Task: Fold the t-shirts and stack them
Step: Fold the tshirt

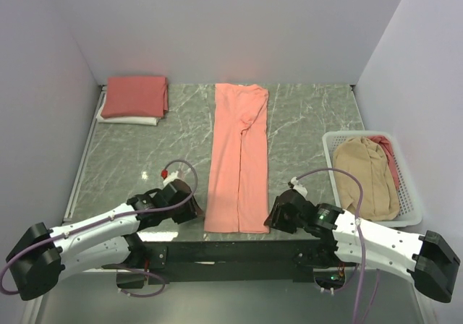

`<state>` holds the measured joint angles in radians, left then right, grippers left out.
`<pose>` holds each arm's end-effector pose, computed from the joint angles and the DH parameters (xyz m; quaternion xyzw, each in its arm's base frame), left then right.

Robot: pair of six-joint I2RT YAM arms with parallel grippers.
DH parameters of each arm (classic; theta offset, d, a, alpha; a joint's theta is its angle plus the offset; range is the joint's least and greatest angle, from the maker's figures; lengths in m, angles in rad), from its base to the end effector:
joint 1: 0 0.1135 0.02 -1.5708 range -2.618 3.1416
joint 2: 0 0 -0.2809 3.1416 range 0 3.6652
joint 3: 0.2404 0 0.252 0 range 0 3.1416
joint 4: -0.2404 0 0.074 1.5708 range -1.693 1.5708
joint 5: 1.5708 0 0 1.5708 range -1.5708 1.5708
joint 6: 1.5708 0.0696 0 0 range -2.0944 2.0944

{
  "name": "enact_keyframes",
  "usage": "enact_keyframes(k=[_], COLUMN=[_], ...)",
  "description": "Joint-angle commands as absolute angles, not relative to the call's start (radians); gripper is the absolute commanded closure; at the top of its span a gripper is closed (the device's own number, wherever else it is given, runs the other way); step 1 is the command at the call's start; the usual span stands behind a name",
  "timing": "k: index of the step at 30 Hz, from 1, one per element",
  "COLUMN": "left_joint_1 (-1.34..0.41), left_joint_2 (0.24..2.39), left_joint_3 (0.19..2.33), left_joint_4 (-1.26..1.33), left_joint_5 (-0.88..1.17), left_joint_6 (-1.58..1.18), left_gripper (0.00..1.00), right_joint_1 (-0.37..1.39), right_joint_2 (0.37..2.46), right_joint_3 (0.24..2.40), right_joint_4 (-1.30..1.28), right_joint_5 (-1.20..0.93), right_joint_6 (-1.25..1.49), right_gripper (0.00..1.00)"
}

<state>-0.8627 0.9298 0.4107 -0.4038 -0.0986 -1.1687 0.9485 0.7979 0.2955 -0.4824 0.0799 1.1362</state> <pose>0.1228 -0.1329 0.1551 -0.1598 0.9334 -0.2456 0.2073 0.0899 0.1159 0.1299 0.1011 0.9513 0.2299 0.1785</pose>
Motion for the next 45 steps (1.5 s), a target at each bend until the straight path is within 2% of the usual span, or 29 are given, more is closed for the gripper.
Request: enact_keyframes(k=[1, 11, 27, 30, 35, 37, 38, 39, 41, 45], left_joint_1=[-0.906, -0.95, -0.966, -0.976, -0.992, -0.997, -1.0, -1.009, -1.029, -1.113], left_joint_2=[0.919, 0.916, 0.974, 0.985, 0.979, 0.982, 0.986, 0.997, 1.0, 0.962], left_joint_3=[0.382, 0.348, 0.282, 0.276, 0.265, 0.265, 0.265, 0.27, 0.285, 0.316], left_joint_4=[-0.387, -0.334, -0.227, -0.225, -0.215, -0.196, -0.19, -0.192, -0.198, -0.242], left_joint_5=[-0.104, -0.046, 0.029, 0.026, 0.021, 0.031, 0.037, 0.037, 0.028, 0.003], left_joint_6=[-1.239, -1.221, -1.21, -1.218, -1.232, -1.233, -1.232, -1.23, -1.232, -1.258], left_gripper=[0.59, 0.57, 0.62, 0.66, 0.74, 0.82, 0.85, 0.92, 0.99, 1.0], right_joint_1=[0.945, 0.945, 0.948, 0.95, 0.95, 0.95, 0.954, 0.959, 0.982, 1.041], right_joint_2=[0.827, 0.883, 0.888, 0.887, 0.897, 0.908, 0.913, 0.919, 0.919, 0.893], right_joint_3=[0.308, 0.307, 0.285, 0.279, 0.27, 0.267, 0.267, 0.268, 0.271, 0.271], right_joint_4=[-0.486, -0.5, -0.54, -0.535, -0.503, -0.482, -0.477, -0.476, -0.485, -0.505], right_joint_5=[0.06, 0.038, 0.014, 0.005, 0.003, -0.018, -0.021, -0.02, -0.012, -0.005], right_joint_6=[1.132, 1.117, 1.088, 1.083, 1.074, 1.066, 1.063, 1.06, 1.065, 1.1], right_gripper=[0.53, 0.56, 0.59, 0.63, 0.81, 0.94, 0.98, 1.0, 1.0, 1.0])
